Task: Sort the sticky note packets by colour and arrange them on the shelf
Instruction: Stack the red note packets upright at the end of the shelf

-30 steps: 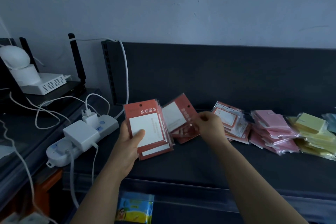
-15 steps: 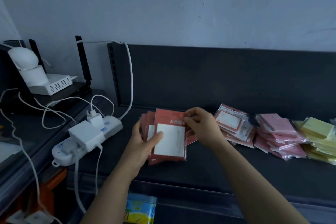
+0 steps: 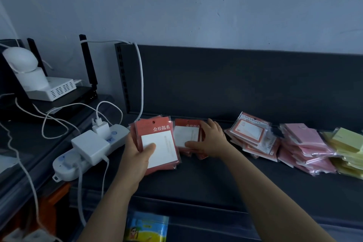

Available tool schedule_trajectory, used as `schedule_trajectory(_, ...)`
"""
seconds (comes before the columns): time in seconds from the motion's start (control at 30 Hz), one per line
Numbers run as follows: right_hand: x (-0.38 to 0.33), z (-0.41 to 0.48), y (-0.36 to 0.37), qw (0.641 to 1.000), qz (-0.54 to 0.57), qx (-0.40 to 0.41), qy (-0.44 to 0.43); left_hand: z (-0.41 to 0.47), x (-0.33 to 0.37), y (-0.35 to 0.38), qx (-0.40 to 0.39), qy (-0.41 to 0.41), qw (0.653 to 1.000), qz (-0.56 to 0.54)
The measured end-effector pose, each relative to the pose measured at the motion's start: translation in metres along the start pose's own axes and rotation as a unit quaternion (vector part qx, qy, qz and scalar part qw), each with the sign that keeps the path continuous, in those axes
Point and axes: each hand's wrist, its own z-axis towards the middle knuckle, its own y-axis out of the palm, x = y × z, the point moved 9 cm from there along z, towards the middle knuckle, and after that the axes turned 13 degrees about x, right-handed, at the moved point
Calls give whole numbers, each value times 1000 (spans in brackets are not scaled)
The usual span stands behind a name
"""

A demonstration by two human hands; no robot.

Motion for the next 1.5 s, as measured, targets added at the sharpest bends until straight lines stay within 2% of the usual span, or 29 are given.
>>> schedule_trajectory(0.1, -1, 1, -3, 999, 9, -21, 23, 0, 1, 0, -3, 2, 1000, 9)
schedule_trajectory(0.17, -6, 5, -6, 998, 54, -10, 19, 0, 0, 0, -9, -1, 1000, 12)
schedule_trajectory(0.3, -3, 7, -16, 983, 169, 57, 41, 1, 0, 0, -8, -4, 1000, 19)
schedule_trajectory(0.43, 14, -6, -61, 947, 286, 133, 62, 7, -4, -3, 3, -19, 1000, 13)
schedule_trajectory(0.5, 19, -16, -71, 924, 360, 109, 76, 9, -4, -1, 5, -25, 1000, 11)
schedule_trajectory(0.57, 12, -25, -64, 919, 385, 55, 62, 9, -2, 5, -1, -22, 1000, 6)
schedule_trajectory(0.63, 2, -33, -43, 929, 365, 5, 60, 5, 0, 16, -19, -22, 1000, -3)
schedule_trajectory(0.73, -14, -40, -21, 952, 302, -18, 40, -4, 2, 30, -49, -12, 999, 6)
schedule_trajectory(0.8, -16, -40, -20, 974, 228, 4, 7, -6, 4, 29, -38, -1, 999, 16)
schedule_trajectory(0.9, 0, -28, -45, 986, 94, 136, -15, -5, 7, 20, -8, 9, 1000, 15)
schedule_trajectory(0.93, 5, -23, -47, 987, 49, 149, -17, -3, 7, 17, -2, 12, 1000, 13)
schedule_trajectory(1.03, 11, -13, -29, 995, -53, 89, 3, -2, 9, 11, 0, 8, 1000, 2)
schedule_trajectory(1.3, 21, -4, -10, 994, 5, 36, 103, -5, 10, 10, -7, 9, 1000, 17)
schedule_trajectory(1.43, 12, -8, -23, 991, 63, 94, 70, -5, 8, 10, -12, 1, 1000, 20)
schedule_trajectory(1.5, 12, -12, -38, 977, 145, 142, 66, -4, 7, 9, -14, -2, 1000, 18)
